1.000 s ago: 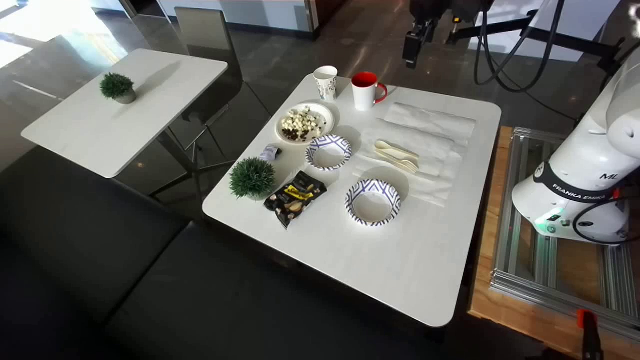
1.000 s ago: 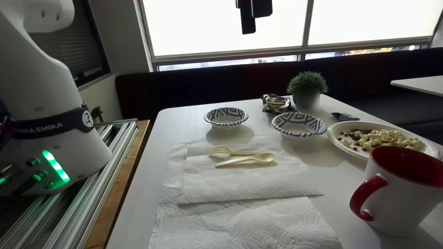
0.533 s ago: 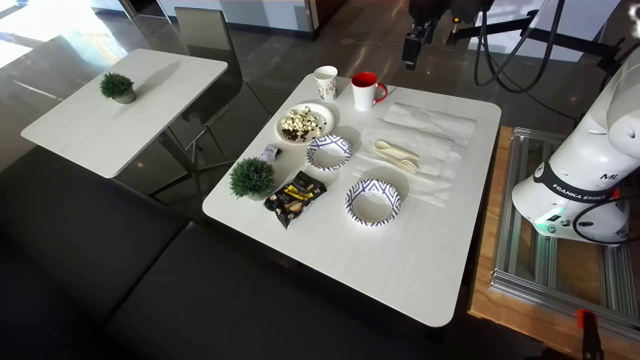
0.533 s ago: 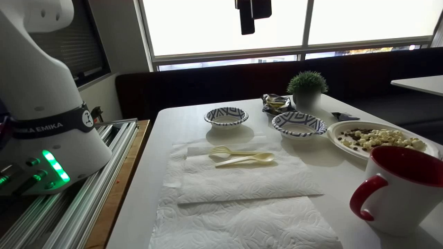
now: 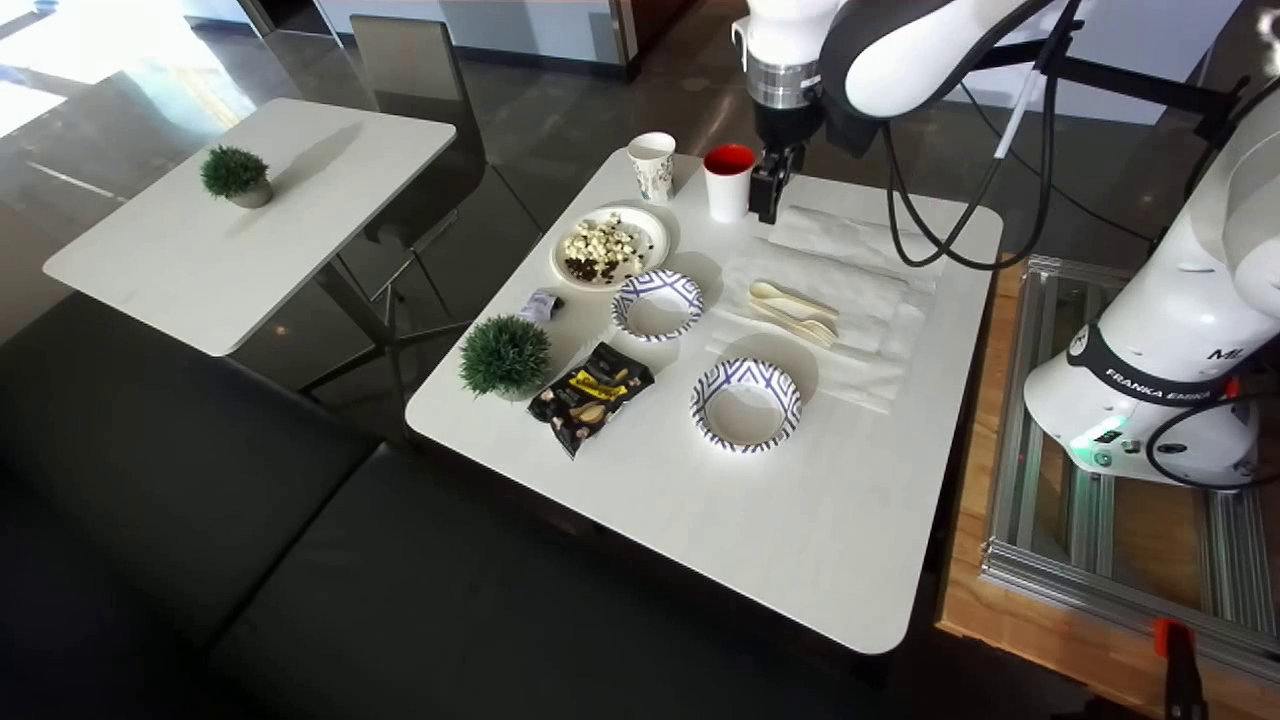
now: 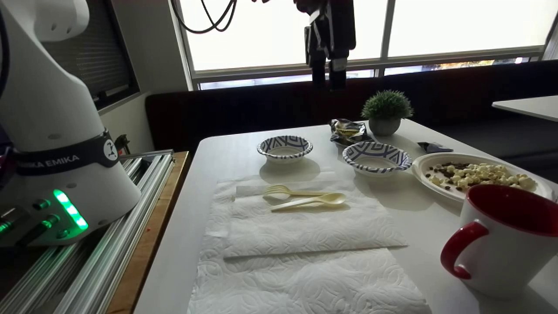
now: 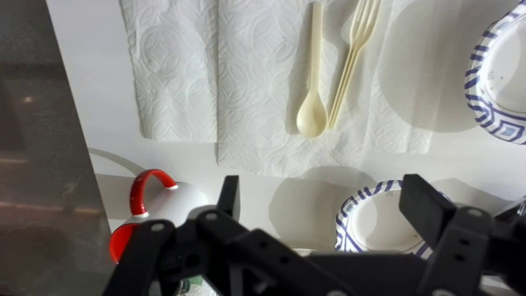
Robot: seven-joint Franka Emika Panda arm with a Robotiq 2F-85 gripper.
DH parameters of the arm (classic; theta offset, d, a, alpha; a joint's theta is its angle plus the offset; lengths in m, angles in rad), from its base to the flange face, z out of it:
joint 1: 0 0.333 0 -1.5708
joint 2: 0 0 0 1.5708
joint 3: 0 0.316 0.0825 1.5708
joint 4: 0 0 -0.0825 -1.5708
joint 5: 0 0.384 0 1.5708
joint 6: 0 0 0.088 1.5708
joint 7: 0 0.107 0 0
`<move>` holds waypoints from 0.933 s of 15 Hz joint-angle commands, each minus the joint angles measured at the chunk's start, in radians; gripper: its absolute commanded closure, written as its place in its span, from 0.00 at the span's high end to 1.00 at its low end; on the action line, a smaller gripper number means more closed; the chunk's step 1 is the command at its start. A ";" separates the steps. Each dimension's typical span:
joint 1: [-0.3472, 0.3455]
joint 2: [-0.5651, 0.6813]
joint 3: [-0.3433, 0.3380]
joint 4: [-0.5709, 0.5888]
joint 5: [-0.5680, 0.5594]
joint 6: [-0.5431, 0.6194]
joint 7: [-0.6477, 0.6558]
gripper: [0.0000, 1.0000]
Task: Pick up the spoon from the table and scoop some of the contents in the bowl and pour them in the other bowl
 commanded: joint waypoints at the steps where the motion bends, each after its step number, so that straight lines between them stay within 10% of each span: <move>1: -0.005 0.154 0.004 0.017 -0.034 0.139 0.094 1.00; 4: -0.017 0.230 -0.003 -0.013 -0.087 0.324 0.276 1.00; 10: 0.013 0.237 -0.026 -0.005 -0.051 0.303 0.239 1.00; 14: 0.010 0.228 -0.033 -0.113 -0.214 0.504 0.232 1.00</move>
